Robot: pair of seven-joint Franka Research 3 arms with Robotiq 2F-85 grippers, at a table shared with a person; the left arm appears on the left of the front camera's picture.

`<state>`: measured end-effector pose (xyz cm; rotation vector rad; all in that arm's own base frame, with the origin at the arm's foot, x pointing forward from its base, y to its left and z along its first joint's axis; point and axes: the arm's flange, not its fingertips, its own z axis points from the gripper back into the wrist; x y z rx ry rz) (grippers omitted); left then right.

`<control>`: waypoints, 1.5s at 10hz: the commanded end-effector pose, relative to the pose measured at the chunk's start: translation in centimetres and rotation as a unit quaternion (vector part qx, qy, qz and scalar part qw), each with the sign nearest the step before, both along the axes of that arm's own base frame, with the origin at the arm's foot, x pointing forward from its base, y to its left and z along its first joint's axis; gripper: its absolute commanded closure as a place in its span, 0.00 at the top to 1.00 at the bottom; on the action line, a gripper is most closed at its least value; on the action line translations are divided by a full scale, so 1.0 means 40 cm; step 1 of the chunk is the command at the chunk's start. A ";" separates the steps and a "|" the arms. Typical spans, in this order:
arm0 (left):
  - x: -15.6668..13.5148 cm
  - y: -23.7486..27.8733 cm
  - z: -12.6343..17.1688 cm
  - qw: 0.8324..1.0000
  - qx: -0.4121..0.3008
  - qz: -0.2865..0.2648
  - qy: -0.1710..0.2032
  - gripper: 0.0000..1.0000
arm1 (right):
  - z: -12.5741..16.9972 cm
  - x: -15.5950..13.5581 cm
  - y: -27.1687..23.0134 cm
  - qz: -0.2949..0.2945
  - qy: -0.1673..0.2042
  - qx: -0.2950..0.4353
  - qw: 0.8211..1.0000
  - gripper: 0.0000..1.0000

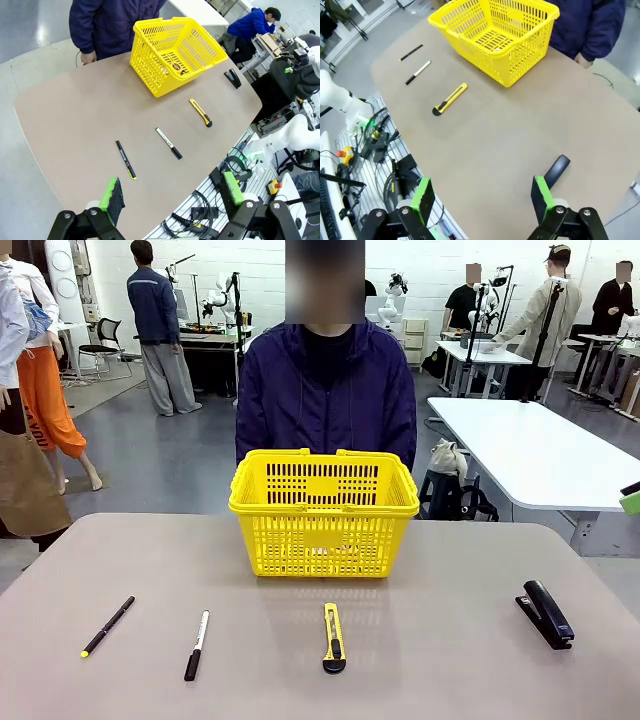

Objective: Place the items the person wants into the basket.
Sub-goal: Pick up the item the person points to and place it in the Market Basket.

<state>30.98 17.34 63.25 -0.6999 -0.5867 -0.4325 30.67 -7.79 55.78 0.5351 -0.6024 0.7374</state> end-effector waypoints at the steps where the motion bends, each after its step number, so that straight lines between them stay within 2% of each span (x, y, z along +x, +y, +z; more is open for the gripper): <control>1: 0.004 -0.002 0.004 1.000 -0.005 0.000 -0.005 1.00 | -0.024 -0.014 0.028 -0.010 -0.027 -0.008 1.000 1.00; 4: 0.004 -0.002 0.004 1.000 -0.005 0.000 -0.005 1.00 | -0.024 -0.022 0.042 -0.006 -0.041 -0.024 0.999 1.00; 5: 0.004 -0.002 0.004 1.000 -0.005 0.000 -0.005 1.00 | -0.001 -0.011 0.027 -0.009 -0.019 -0.018 1.000 1.00; 15: 0.004 -0.002 0.004 1.000 -0.005 0.000 -0.005 1.00 | -0.001 -0.011 0.027 -0.009 -0.019 -0.018 1.000 1.00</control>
